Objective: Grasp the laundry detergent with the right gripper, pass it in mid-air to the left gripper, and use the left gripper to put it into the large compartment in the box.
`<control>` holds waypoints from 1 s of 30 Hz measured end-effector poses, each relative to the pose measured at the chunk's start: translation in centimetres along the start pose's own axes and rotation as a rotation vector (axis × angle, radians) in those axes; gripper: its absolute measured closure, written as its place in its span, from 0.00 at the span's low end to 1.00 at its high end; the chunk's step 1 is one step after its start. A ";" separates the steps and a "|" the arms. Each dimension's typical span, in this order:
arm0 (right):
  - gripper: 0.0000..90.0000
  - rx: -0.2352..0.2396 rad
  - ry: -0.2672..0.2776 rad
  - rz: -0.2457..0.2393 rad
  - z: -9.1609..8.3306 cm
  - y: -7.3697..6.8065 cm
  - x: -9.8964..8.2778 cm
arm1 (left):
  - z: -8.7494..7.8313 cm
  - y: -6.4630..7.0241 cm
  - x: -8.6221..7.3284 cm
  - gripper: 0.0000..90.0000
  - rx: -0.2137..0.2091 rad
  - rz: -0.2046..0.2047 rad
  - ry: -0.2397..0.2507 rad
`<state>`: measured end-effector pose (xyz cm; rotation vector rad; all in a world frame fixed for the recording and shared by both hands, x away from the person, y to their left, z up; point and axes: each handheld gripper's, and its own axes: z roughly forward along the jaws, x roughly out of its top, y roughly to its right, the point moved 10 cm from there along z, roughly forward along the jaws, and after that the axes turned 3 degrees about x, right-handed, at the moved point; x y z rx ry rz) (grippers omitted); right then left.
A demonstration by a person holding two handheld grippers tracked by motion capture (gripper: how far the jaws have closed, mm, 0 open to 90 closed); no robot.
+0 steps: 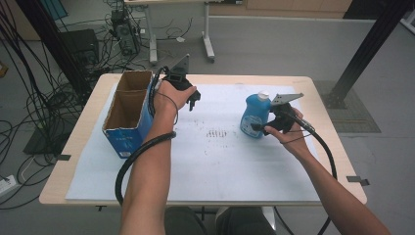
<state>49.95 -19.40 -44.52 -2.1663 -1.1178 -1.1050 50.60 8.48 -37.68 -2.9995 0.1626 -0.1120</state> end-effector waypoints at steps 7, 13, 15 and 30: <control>0.02 0.003 0.011 -0.003 -0.1 -0.1 0.2 | -0.1 0.1 0.0 0.06 0.001 0.002 0.001; 0.02 0.000 0.014 0.000 -0.1 -0.1 0.2 | -0.1 0.1 0.0 0.06 0.002 0.005 0.000; 0.02 0.002 0.016 0.001 -0.2 -0.1 0.2 | -0.1 0.1 0.0 0.06 0.002 0.002 0.002; 0.02 0.009 0.023 -0.002 -0.1 -0.2 0.4 | -0.2 0.1 0.0 0.06 0.005 0.002 0.002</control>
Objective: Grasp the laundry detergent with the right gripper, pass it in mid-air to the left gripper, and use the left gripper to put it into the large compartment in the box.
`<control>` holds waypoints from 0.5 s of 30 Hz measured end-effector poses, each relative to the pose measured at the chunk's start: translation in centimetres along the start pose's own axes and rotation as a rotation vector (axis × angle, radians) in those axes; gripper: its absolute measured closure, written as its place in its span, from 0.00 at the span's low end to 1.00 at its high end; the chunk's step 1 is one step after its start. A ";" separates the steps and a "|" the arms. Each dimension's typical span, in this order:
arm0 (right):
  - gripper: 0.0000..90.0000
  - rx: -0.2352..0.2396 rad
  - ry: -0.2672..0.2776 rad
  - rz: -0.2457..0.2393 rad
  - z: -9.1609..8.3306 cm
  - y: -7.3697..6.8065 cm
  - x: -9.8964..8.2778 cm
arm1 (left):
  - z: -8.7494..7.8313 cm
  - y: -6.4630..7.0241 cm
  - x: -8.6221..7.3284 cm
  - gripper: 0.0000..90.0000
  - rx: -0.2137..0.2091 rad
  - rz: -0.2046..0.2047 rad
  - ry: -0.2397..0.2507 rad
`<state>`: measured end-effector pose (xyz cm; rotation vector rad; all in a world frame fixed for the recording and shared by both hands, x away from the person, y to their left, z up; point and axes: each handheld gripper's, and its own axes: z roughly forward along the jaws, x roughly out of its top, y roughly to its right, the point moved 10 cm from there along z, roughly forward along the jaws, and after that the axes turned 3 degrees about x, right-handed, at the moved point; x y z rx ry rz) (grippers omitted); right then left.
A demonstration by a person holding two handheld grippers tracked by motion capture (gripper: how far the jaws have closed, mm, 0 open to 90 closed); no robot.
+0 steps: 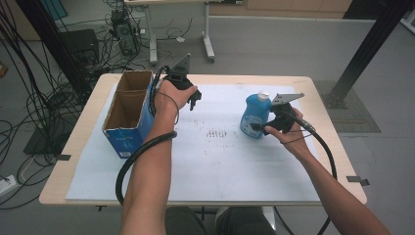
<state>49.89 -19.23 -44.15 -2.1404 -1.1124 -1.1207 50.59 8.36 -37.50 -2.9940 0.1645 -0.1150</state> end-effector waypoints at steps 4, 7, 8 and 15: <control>0.02 0.001 0.000 -0.002 0.0 0.0 0.0 | -0.1 -0.1 0.0 0.06 0.001 0.002 0.001; 0.02 0.000 -0.005 -0.005 0.0 0.0 -0.1 | 0.0 -0.1 0.0 0.06 0.001 0.000 0.000; 0.02 0.000 -0.005 -0.004 0.0 0.0 -0.1 | 0.0 -0.2 0.0 0.06 0.003 0.001 -0.001; 0.02 0.000 -0.002 -0.005 0.0 0.0 0.0 | -0.2 -0.1 0.0 0.06 0.001 -0.002 0.004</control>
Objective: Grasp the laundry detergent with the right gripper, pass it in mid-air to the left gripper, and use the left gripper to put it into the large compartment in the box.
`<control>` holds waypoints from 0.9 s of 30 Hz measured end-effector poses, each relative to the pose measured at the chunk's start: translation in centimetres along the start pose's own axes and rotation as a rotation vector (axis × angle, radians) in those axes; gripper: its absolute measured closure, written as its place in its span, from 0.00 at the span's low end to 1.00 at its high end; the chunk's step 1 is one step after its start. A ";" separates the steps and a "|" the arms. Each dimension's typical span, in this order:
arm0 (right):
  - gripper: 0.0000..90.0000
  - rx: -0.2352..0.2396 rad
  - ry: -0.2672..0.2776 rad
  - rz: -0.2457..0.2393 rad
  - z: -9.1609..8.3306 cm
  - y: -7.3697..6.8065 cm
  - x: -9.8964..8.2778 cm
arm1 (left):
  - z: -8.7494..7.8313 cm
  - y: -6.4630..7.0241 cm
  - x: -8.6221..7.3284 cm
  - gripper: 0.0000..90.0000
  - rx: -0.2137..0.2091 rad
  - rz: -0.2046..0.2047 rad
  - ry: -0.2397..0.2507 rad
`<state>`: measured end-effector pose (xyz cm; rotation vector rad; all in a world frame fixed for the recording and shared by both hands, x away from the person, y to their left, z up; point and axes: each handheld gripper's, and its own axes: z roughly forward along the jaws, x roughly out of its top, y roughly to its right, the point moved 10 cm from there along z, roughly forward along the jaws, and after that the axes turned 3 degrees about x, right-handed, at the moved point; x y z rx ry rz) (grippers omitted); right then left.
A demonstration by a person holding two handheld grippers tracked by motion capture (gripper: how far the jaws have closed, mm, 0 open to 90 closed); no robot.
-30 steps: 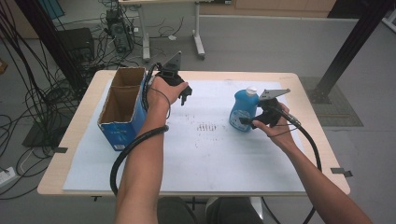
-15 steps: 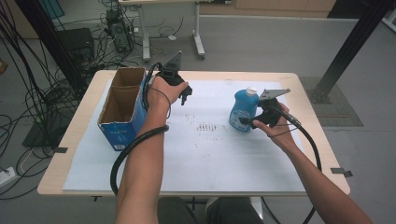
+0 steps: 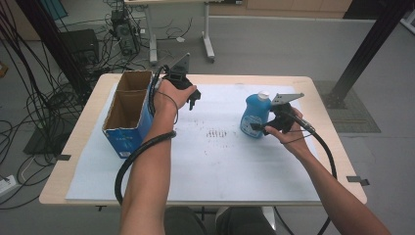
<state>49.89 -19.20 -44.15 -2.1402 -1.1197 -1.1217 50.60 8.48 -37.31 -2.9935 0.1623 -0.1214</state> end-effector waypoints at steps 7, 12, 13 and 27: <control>0.02 -0.003 0.002 0.000 -0.1 0.0 0.0 | 0.0 0.0 0.0 0.06 -0.001 0.002 -0.001; 0.02 -0.002 0.007 0.002 -0.1 0.0 0.1 | 0.0 -0.1 -0.1 0.06 0.000 0.001 -0.001; 0.02 -0.002 0.008 0.002 0.0 0.0 0.1 | 0.1 -0.1 -0.1 0.06 0.001 0.000 0.000; 0.02 -0.003 0.010 -0.003 0.2 -0.1 0.0 | 0.1 -0.1 -0.2 0.06 0.002 0.001 -0.002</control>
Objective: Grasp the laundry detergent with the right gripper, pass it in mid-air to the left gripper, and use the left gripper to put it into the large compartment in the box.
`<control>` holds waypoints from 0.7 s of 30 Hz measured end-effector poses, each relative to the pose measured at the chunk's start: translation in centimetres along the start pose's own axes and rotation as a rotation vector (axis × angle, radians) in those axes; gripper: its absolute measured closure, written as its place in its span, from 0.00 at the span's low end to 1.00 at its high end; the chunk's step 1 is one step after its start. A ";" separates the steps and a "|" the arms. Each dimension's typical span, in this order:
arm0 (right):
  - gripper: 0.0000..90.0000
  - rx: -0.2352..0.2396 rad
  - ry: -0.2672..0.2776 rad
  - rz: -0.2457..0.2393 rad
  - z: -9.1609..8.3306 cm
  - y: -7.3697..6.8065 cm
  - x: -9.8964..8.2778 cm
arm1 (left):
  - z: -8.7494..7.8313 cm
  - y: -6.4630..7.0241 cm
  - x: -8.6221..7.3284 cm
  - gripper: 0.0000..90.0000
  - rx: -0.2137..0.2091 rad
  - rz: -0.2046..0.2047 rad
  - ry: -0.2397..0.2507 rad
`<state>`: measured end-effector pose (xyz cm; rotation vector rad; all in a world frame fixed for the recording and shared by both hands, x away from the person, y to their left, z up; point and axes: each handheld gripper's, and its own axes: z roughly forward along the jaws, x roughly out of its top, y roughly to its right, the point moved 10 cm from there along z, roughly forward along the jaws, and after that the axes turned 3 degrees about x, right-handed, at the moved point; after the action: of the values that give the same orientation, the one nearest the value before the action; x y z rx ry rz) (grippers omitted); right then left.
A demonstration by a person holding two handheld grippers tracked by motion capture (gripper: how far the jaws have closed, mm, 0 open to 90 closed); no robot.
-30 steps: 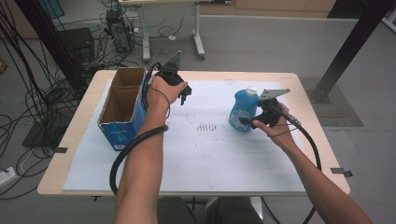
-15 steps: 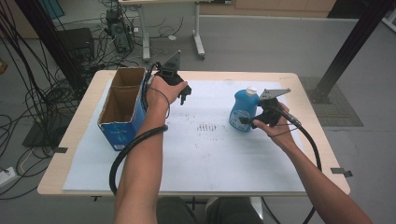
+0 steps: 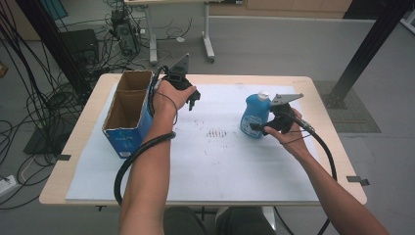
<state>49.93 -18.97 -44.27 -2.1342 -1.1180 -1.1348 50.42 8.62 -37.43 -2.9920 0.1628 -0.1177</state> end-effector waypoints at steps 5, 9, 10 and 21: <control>0.02 -0.002 -0.003 0.003 0.1 0.1 -0.1 | 0.0 0.1 0.0 0.06 -0.002 0.001 0.001; 0.02 -0.005 -0.007 0.003 0.2 0.2 -0.2 | 0.1 0.1 0.0 0.06 0.000 0.001 0.000; 0.02 -0.005 -0.006 0.007 0.2 0.2 -0.3 | 0.1 0.1 0.0 0.06 -0.001 0.002 0.001; 0.02 -0.006 0.003 0.007 0.3 0.2 -0.4 | 0.0 0.2 0.0 0.06 -0.002 0.005 0.003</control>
<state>50.11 -19.01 -44.75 -2.1387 -1.1068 -1.1386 50.41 8.46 -37.40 -2.9932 0.1705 -0.1217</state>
